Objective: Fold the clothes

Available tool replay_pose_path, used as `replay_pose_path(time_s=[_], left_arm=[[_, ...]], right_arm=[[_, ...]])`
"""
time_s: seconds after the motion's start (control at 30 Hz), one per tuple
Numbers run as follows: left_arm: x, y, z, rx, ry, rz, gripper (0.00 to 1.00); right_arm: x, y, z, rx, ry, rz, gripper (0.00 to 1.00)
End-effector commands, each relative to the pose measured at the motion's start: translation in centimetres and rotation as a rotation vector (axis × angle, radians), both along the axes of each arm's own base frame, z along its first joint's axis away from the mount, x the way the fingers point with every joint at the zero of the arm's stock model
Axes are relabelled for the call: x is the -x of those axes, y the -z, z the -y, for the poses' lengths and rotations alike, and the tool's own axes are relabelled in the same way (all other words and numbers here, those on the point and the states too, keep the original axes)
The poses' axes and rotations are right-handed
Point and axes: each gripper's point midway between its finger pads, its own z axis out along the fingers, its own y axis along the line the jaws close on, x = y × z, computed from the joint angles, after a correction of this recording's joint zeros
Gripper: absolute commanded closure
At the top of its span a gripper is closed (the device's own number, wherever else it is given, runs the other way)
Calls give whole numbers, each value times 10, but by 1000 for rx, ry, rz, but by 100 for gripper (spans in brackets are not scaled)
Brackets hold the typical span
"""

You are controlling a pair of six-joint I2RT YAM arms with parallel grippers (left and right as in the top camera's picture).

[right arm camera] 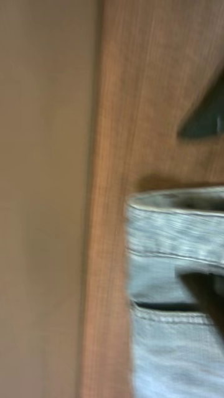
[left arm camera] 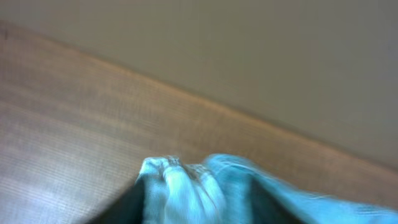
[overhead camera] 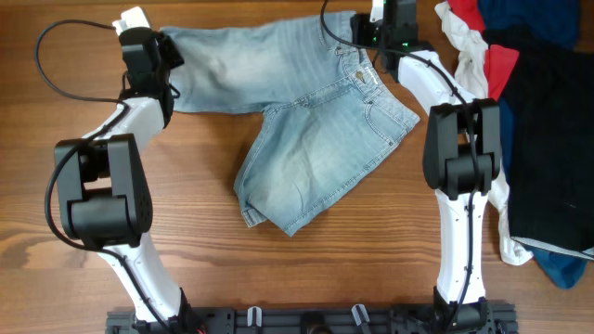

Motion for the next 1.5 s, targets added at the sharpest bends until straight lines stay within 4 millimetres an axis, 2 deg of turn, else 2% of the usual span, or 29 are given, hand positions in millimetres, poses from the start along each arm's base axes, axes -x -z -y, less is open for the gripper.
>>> replay_pose_path(time_s=[0.0, 0.1, 0.2, 0.23, 0.3, 0.37, 0.43, 0.47, 0.5, 0.6, 0.7, 0.77, 0.83, 0.9, 0.93, 0.97, 1.0, 1.07, 1.1, 1.17, 1.23, 1.3, 1.33, 1.37, 1.47], left_arm=[[-4, -7, -2, 23, -12, 33, 0], [10, 1, -1, 30, -14, -63, 0], [42, -3, 6, 51, 5, -213, 0], [59, -7, 22, 97, 77, -278, 0], [93, -13, 58, 210, 228, -390, 0], [128, -16, 88, 301, 335, -497, 0], [169, -5, 110, 337, 372, -659, 0], [190, 4, 119, 343, 378, -753, 0], [209, 13, 129, 348, 386, -842, 4], [259, 30, 158, 338, 433, -1038, 8], [285, 45, 178, 285, 463, -1123, 9], [298, 63, 172, 221, 363, -1163, 8], [312, 77, 174, 214, 334, -1197, 11], [330, 94, 177, 199, 342, -1234, 17], [338, 103, 175, 197, 331, -1251, 26], [344, 108, 171, 201, 295, -1265, 31], [348, 112, 168, 202, 271, -1275, 41], [349, 114, 168, 202, 271, -1276, 87], [347, 114, 169, 204, 273, -1267, 96], [342, 112, 169, 205, 271, -1250, 96], [329, 90, 153, 171, 212, -1235, 96], [313, 62, 131, 108, 140, -1197, 96], [300, 42, 114, 50, 100, -1153, 96], [289, 28, 105, -31, 160, -1130, 96], [276, 13, 71, -203, 90, -1095, 96]], right_arm=[[-6, -29, 14, -64, 85, 30, 1], [13, -65, 17, -71, 70, -21, 1], [54, -103, 19, -68, 54, -128, 0], [74, -114, 18, -71, 42, -182, 0], [105, -124, 17, -69, 19, -271, 0], [131, -120, 18, -65, 15, -367, 1], [152, -104, 22, -32, 9, -470, 0], [158, -97, 22, -13, -8, -498, 1], [164, -92, 23, 5, -23, -519, 0], [172, -80, 23, 9, -26, -567, 1], [173, -79, 23, 7, -28, -574, 1], [173, -79, 23, 8, -29, -574, 1], [173, -79, 23, 8, -29, -574, 1], [172, -79, 23, 7, -29, -568, 1], [172, -79, 23, 7, -29, -568, 0], [172, -79, 23, 7, -29, -569, 0], [172, -79, 23, 8, -29, -568, 1], [171, -79, 23, 9, -31, -565, 1], [171, -80, 23, 13, -35, -562, 0], [171, -80, 23, 24, -47, -558, 1], [171, -79, 23, 25, -48, -560, 0], [171, -79, 23, 24, -48, -560, 0], [172, -79, 23, 24, -48, -562, 0], [174, -78, 23, 27, -49, -573, 0], [178, -76, 24, 52, -72, -584, 0]])
